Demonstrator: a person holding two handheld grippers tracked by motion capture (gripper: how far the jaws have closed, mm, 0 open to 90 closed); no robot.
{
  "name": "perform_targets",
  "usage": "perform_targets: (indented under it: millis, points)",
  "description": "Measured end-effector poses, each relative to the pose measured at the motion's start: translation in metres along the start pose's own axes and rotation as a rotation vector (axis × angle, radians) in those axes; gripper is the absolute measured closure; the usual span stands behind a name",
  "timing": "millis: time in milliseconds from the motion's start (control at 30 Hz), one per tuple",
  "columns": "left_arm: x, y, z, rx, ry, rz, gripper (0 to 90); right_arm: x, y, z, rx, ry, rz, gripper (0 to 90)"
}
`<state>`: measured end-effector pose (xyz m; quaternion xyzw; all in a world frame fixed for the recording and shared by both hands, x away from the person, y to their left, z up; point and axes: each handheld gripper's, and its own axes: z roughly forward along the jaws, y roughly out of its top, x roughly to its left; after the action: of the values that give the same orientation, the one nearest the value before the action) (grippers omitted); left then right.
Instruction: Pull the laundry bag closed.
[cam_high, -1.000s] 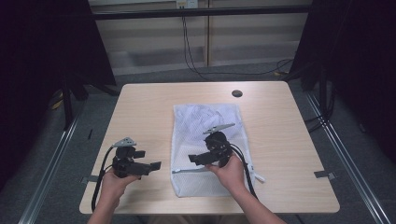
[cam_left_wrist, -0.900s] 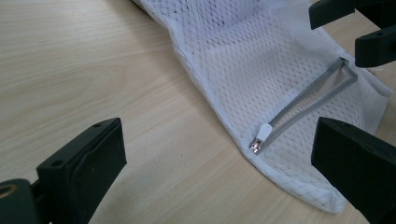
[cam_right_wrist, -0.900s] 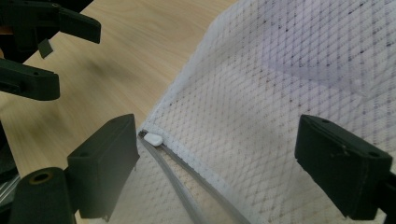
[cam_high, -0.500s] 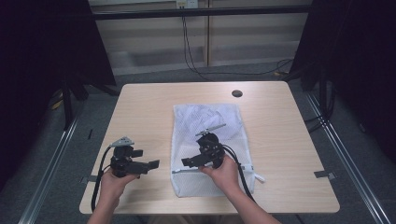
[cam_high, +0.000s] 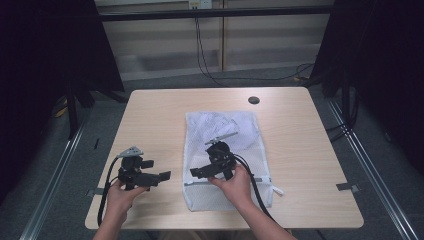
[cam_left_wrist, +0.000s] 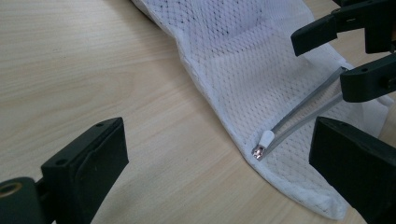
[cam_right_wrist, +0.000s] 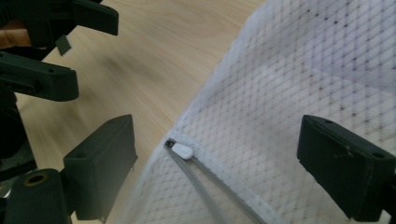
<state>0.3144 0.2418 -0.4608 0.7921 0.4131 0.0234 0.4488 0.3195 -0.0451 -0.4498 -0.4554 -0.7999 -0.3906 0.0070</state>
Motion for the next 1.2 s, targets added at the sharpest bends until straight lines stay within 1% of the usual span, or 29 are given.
perform_targets:
  millis: [67,100,133,200,233,267,300,367,400,467,500,600,633,667,700,733,767,800,833,867,900,933,1000,1033,1100,1133,1200]
  points:
    - [0.0,0.0,0.0,0.005,-0.005,-0.002,4.2,0.0,0.0,0.001,0.002,-0.003,-0.008,11.4]
    - [0.0,0.0,0.001,0.007,-0.004,-0.001,4.3,0.001,0.0,0.002,0.003,0.003,0.007,11.4]
    - [0.001,0.0,0.0,0.015,-0.006,0.009,4.7,0.001,0.0,0.004,0.0,0.013,0.01,11.6]
    - [0.001,0.0,0.001,0.016,-0.016,0.007,4.8,0.001,0.0,0.005,0.0,0.013,0.013,12.1]
    - [0.0,0.0,0.001,0.012,-0.017,0.004,5.4,0.002,0.0,0.007,0.002,0.027,0.02,13.6]
    - [0.0,0.0,0.001,0.007,-0.027,-0.003,5.4,0.002,0.0,0.007,0.002,0.027,0.02,13.6]
    - [0.0,0.0,0.001,0.008,-0.04,-0.005,7.4,0.003,-0.001,0.009,0.013,0.031,0.021,15.2]
    - [0.0,0.0,0.001,0.014,-0.065,-0.007,8.0,0.003,-0.001,0.011,0.008,0.036,0.028,15.2]
    - [0.0,0.0,0.001,0.011,-0.063,-0.005,8.3,0.003,-0.002,0.012,0.011,0.041,0.039,15.3]
    - [0.0,0.0,0.001,0.004,-0.075,-0.015,8.5,0.003,-0.002,0.014,0.012,0.044,0.039,15.3]
    - [0.0,0.0,0.0,0.003,-0.071,-0.02,8.1,0.003,-0.002,0.015,0.015,0.035,0.041,15.3]
    - [0.0,0.0,-0.001,0.004,-0.066,-0.017,7.7,0.003,-0.004,0.018,0.024,0.035,0.045,15.5]
    - [0.0,0.0,-0.001,0.006,-0.067,-0.018,7.3,0.004,-0.005,0.02,0.02,0.039,0.035,18.3]
    - [0.0,0.0,-0.001,0.005,-0.067,-0.018,7.3,0.004,-0.005,0.02,0.02,0.039,0.035,18.3]
    - [0.0,0.0,0.0,0.006,-0.069,-0.017,7.3,0.005,-0.006,0.022,0.03,0.049,0.039,20.8]
    - [0.0,0.0,0.0,0.007,-0.071,-0.015,7.3,0.005,-0.006,0.022,0.03,0.049,0.039,20.8]
    - [0.0,-0.001,0.0,0.008,-0.07,-0.015,7.3,0.005,-0.007,0.023,0.03,0.056,0.046,23.0]
    - [0.0,-0.001,0.0,0.011,-0.067,-0.018,7.2,0.005,-0.007,0.024,0.037,0.068,0.059,27.0]
    - [0.0,-0.001,0.0,0.011,-0.067,-0.018,7.0,0.005,-0.007,0.024,0.037,0.068,0.059,27.0]
    - [0.0,-0.001,0.0,0.013,-0.064,-0.016,7.0,0.005,-0.008,0.026,0.046,0.088,0.067,32.7]
    - [0.0,-0.001,0.0,0.015,-0.063,-0.015,7.0,0.005,-0.008,0.026,0.046,0.088,0.067,32.7]
    - [0.0,-0.001,0.0,0.016,-0.067,-0.016,7.0,0.006,-0.008,0.026,0.056,0.089,0.077,34.3]
    - [0.0,-0.001,-0.001,0.022,-0.066,-0.006,7.0,0.005,-0.009,0.028,0.063,0.096,0.071,39.3]
    - [-0.001,-0.001,0.0,0.02,-0.066,-0.012,7.0,0.005,-0.01,0.029,0.07,0.101,0.076,41.1]
    - [-0.001,-0.001,-0.001,0.025,-0.056,-0.004,7.0,0.006,-0.012,0.032,0.078,0.107,0.076,45.0]
    - [-0.001,-0.002,-0.001,0.023,-0.062,-0.006,7.0,0.006,-0.012,0.033,0.085,0.109,0.074,46.3]
    - [0.0,-0.002,-0.002,0.021,-0.058,-0.007,7.0,0.007,-0.013,0.036,0.092,0.112,0.075,49.3]
